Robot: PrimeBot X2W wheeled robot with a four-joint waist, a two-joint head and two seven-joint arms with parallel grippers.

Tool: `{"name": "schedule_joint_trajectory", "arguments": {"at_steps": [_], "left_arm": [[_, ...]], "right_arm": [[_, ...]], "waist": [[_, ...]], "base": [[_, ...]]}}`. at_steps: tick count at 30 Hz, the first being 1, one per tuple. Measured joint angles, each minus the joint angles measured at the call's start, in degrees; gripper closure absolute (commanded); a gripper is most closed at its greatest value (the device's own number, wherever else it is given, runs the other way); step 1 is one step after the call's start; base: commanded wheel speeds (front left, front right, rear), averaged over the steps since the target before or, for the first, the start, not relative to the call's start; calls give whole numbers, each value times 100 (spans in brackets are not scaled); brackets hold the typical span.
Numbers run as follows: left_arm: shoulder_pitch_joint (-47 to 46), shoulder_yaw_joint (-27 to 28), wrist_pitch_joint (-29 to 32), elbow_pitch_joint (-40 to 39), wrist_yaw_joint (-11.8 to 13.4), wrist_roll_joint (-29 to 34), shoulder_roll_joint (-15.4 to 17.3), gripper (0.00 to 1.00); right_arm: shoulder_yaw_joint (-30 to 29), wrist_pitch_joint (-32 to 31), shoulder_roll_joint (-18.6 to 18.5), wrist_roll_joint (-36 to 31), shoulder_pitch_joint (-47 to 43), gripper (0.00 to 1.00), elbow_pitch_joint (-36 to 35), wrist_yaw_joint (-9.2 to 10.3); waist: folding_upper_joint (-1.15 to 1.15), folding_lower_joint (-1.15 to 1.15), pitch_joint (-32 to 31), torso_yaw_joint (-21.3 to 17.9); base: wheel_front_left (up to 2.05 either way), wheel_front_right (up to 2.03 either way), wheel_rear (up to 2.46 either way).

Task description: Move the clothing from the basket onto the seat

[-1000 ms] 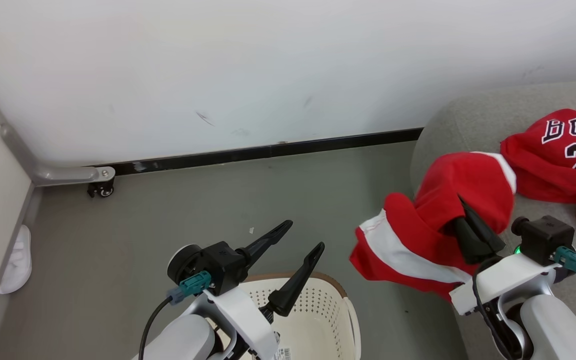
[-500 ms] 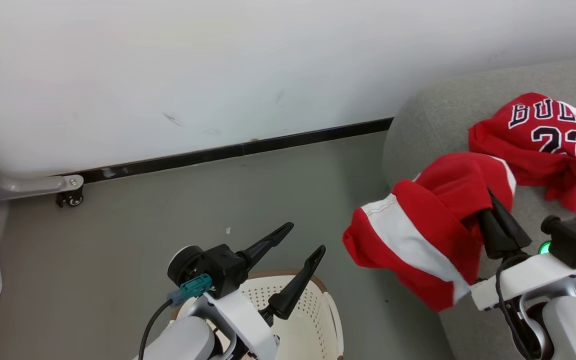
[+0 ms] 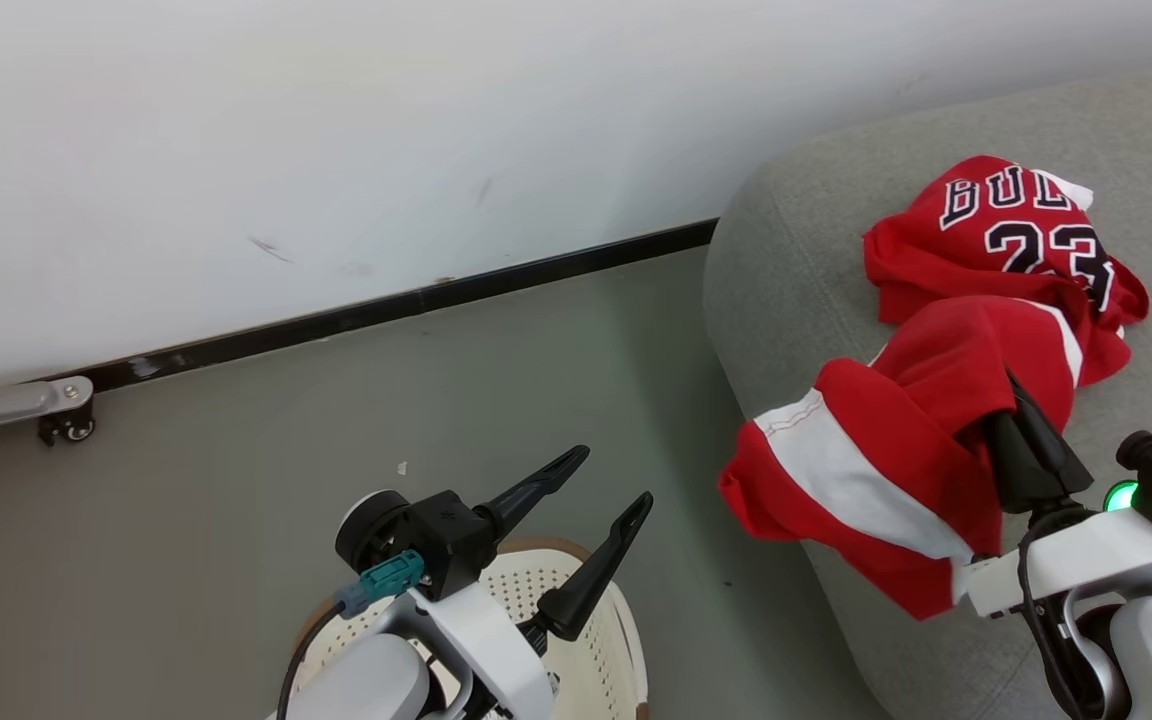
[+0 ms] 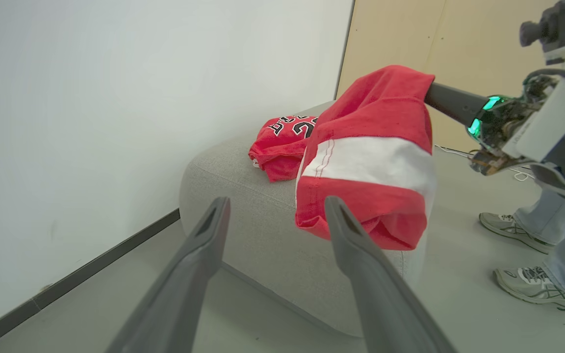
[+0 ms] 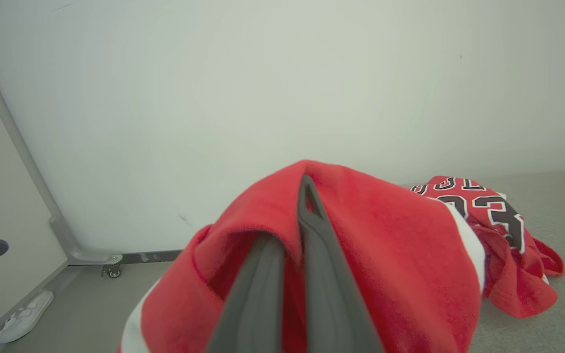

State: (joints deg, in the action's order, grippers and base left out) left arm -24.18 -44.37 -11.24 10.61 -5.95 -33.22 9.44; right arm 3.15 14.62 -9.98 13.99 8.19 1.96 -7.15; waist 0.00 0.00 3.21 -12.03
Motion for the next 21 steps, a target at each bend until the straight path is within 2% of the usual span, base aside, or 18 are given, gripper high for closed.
{"name": "schedule_joint_trajectory", "arguments": {"at_steps": [21], "left_arm": [[12,70,-65,-57,8,1,140,0]], "right_arm": [[-11,0,9,-43,-4,100,-159,0]], "waist": [[0,0,138,-577]], "base": [[0,0,0]]}}
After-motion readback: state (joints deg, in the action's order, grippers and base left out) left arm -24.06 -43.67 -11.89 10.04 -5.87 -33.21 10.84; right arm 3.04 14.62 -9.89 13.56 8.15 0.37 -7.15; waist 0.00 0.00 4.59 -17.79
